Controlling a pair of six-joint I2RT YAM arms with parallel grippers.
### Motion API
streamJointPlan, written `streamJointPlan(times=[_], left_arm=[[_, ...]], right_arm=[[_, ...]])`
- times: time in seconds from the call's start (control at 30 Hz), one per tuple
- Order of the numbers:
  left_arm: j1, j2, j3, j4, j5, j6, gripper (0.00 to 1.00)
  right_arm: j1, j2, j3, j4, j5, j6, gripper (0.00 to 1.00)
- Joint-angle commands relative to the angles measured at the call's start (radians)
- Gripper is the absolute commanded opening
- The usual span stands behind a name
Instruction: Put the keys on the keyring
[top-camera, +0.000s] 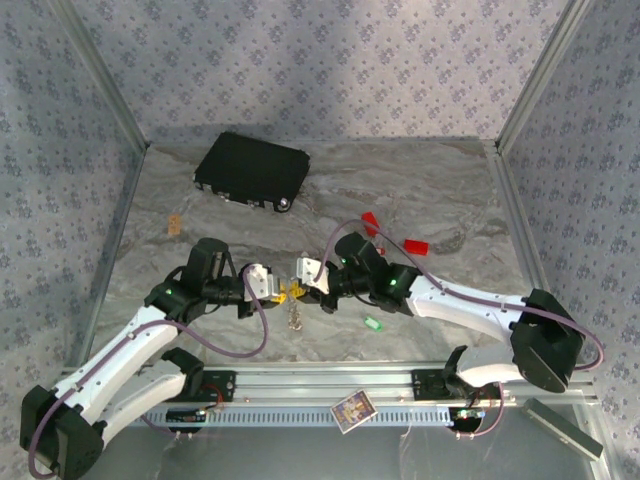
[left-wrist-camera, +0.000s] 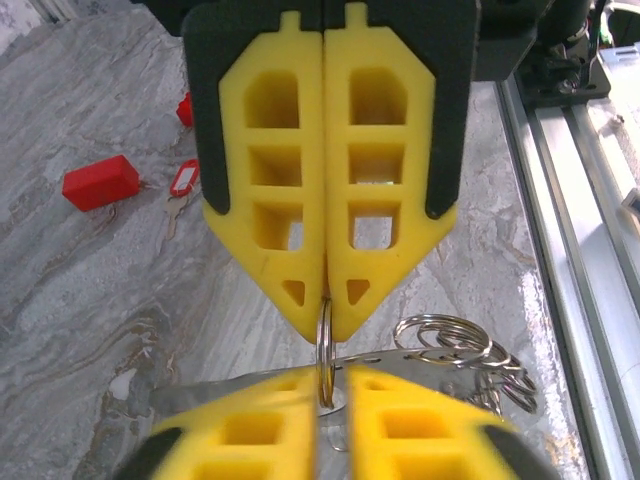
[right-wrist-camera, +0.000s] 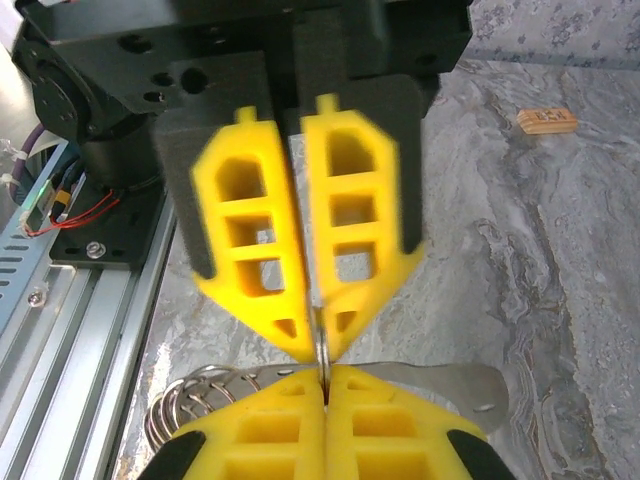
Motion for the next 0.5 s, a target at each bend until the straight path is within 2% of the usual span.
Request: streamJointPlan(times=[0.0, 0.3, 0.47], left_arm=[[-0.007, -0.001, 0.001, 0.002, 0.012, 0.014, 0.2], [-0.008, -0.002, 0.004, -0.002, 0.027, 0.011, 0.19], [-0.008, -0.004, 0.009, -0.004, 0.029, 0.01, 0.12]], right_arm=[[0.008, 0.001, 0.043, -0.004, 0.006, -0.014, 0.0], [0.018, 0.013, 0.057, -0.021, 0.029, -0.033, 0.0], [0.023, 0.016, 0.062, -0.022, 0.037, -0.037, 0.0]])
